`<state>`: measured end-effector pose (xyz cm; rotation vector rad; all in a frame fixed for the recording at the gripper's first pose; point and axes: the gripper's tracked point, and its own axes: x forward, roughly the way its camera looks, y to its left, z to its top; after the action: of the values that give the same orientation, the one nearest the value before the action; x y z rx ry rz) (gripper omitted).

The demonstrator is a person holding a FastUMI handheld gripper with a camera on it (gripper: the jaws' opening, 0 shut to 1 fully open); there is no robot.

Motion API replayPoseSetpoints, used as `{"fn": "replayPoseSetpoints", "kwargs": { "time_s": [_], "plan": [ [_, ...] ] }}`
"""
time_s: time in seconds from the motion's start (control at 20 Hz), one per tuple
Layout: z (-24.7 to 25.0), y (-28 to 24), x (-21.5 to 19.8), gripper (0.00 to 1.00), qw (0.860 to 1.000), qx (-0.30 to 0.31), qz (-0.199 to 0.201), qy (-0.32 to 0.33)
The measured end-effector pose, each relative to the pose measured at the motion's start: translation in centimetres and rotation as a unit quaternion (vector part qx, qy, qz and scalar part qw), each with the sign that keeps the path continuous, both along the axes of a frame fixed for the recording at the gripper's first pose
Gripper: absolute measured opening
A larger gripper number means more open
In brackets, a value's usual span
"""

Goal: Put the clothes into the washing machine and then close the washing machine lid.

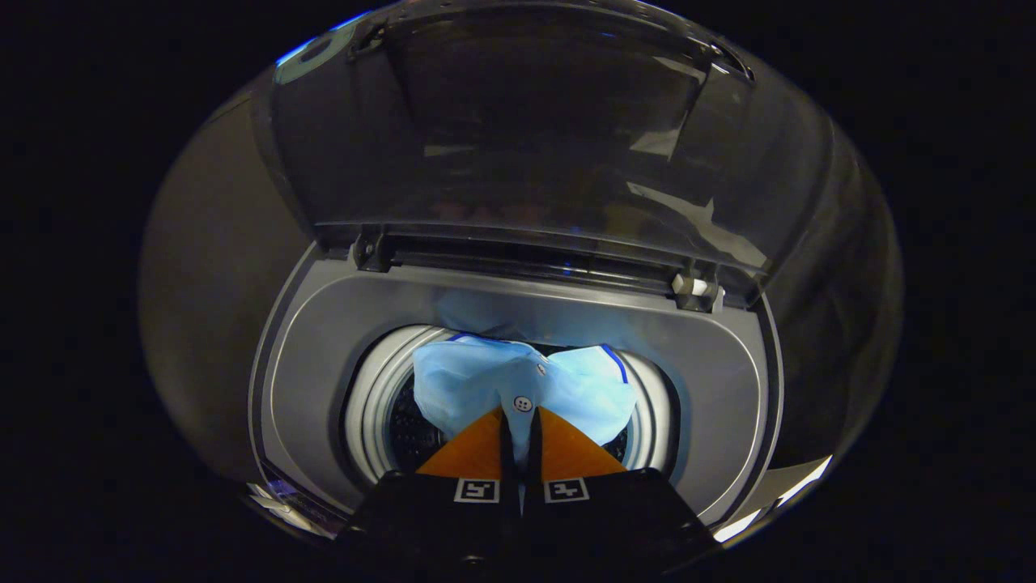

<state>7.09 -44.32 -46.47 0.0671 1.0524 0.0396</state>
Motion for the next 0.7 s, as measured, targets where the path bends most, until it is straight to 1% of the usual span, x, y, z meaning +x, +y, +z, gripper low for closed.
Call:
{"fn": "replayPoseSetpoints", "kwargs": {
  "time_s": [0.05, 0.1, 0.15, 0.2, 0.25, 0.35, 0.5, 0.7],
  "plan": [
    [-0.1, 0.3, 0.0, 0.05, 1.000, 0.008, -0.002, 0.000],
    [-0.1, 0.9, 0.0, 0.06, 1.000, 0.031, -0.003, -0.003],
    [-0.2, 1.3, 0.1, 0.09, 0.999, 0.041, -0.003, -0.006],
    [-0.3, 1.0, 0.0, 0.21, 0.999, 0.037, 0.000, -0.005],
    [-0.1, 0.8, 0.0, 0.27, 0.999, 0.035, 0.003, -0.009],
    [-0.1, 0.3, 0.4, 0.55, 1.000, 0.017, 0.008, -0.017],
    [0.1, 0.2, 0.4, 0.97, 1.000, 0.010, 0.008, -0.018],
    [0.1, 0.3, 0.2, 0.94, 1.000, 0.014, -0.003, -0.012]
  ]
}}
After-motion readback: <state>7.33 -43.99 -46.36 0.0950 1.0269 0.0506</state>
